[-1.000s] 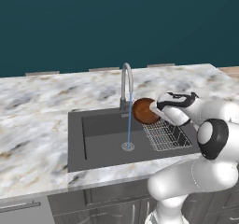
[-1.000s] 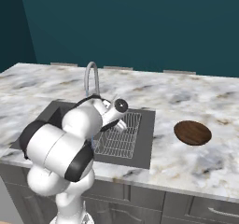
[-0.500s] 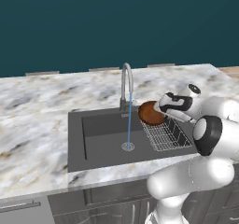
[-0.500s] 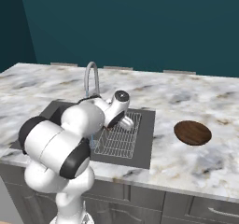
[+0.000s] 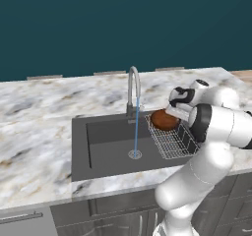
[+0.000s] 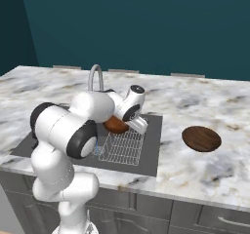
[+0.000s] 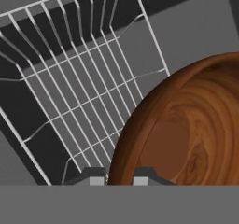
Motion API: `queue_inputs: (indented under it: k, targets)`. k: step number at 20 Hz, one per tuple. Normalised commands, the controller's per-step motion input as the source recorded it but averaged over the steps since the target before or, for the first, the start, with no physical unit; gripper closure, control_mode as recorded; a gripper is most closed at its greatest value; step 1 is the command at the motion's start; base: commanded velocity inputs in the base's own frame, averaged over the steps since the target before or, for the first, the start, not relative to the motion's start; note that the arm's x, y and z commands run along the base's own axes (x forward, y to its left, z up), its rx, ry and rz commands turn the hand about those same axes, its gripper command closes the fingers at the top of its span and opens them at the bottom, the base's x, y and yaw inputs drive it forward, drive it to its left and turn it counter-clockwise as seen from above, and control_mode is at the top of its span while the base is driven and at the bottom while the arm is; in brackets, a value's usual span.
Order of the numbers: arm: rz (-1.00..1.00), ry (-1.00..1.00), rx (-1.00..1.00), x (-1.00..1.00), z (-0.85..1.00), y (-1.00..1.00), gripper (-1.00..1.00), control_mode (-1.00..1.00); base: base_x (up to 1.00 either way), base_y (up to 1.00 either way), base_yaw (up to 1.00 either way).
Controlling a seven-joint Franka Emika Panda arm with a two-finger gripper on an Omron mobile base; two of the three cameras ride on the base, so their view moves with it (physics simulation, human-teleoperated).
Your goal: Rinse each bowl for a few seconds and place them down in the sink or on the counter.
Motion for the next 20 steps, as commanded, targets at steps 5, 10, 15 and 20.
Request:
queue_inputs:
  k: [5, 10, 15, 20]
  targets:
    - [-0.03, 0.0, 0.0, 0.14, -0.36, -0.12, 1.0, -1.0, 0.0, 0.0, 0.0]
    - [-0.01, 0.0, 0.0, 0.18, -0.42, -0.04, 1.0, -1.0, 0.0, 0.0, 0.0]
    - [0.0, -0.01, 0.0, 0.14, -0.32, -0.09, 1.0, -1.0, 0.0, 0.0, 0.0]
    - [0.0, -0.03, 0.0, 0.0, -0.24, -0.35, 1.0, -1.0, 0.0, 0.0, 0.0]
